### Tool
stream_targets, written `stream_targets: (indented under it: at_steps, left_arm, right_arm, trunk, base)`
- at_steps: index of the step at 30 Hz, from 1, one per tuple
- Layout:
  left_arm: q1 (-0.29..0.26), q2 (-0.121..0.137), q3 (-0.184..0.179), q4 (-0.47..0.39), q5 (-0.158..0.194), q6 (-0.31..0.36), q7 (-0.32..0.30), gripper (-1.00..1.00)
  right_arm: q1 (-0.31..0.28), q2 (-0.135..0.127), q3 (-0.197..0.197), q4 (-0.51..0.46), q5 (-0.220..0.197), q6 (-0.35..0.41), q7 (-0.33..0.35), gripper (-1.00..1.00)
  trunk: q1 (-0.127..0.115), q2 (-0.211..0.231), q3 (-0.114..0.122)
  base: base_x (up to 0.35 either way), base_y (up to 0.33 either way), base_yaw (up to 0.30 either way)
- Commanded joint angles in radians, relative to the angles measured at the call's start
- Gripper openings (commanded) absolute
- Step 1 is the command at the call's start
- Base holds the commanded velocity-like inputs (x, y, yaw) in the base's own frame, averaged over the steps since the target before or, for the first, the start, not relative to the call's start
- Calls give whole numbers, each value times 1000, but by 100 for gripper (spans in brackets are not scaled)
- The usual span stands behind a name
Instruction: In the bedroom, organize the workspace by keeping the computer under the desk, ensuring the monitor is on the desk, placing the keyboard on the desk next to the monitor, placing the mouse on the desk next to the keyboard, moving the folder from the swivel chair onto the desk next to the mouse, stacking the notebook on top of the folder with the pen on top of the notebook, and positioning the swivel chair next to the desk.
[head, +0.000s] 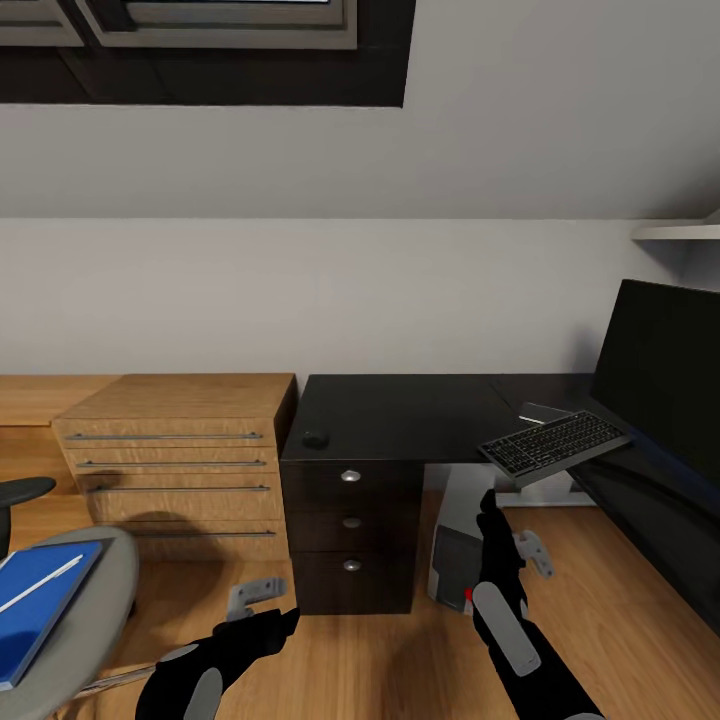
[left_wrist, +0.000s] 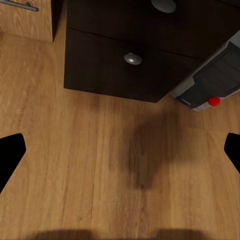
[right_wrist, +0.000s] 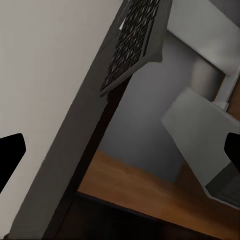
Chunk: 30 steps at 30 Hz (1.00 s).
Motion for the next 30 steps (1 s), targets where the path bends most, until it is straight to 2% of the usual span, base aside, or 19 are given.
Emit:
stream_targets:
  at_steps: [1,6,7,23,30]
  left_arm:
    - [-1,0,0,-1,11,3,9,100]
    - [-1,0,0,-1,10,4,10,100]
    - [-1,0,0,-1,9,4,10,100]
    - [-1,1,3,-1,8,4,10,100]
    - [-1,1,3,-1,8,4,10,100]
  right_arm:
    - [0,0,3,-1,2,-6,-5,100]
    - [4,3,3,0,30,-8,-5,100]
    - [5,3,3,1,120,-8,-5,100]
    - [2,5,4,60,146,-7,-11,100]
    - [-2,5,1,92,141,2,-16,100]
  trunk:
    - [0,-1,-1]
    - [0,-1,-1]
    - [0,-1,-1]
    - [0,-1,-1]
    - [0,-1,-1]
  base:
    - [0,0,0]
    - [0,0,0]
    - [0,0,0]
    - [0,0,0]
    - [0,0,0]
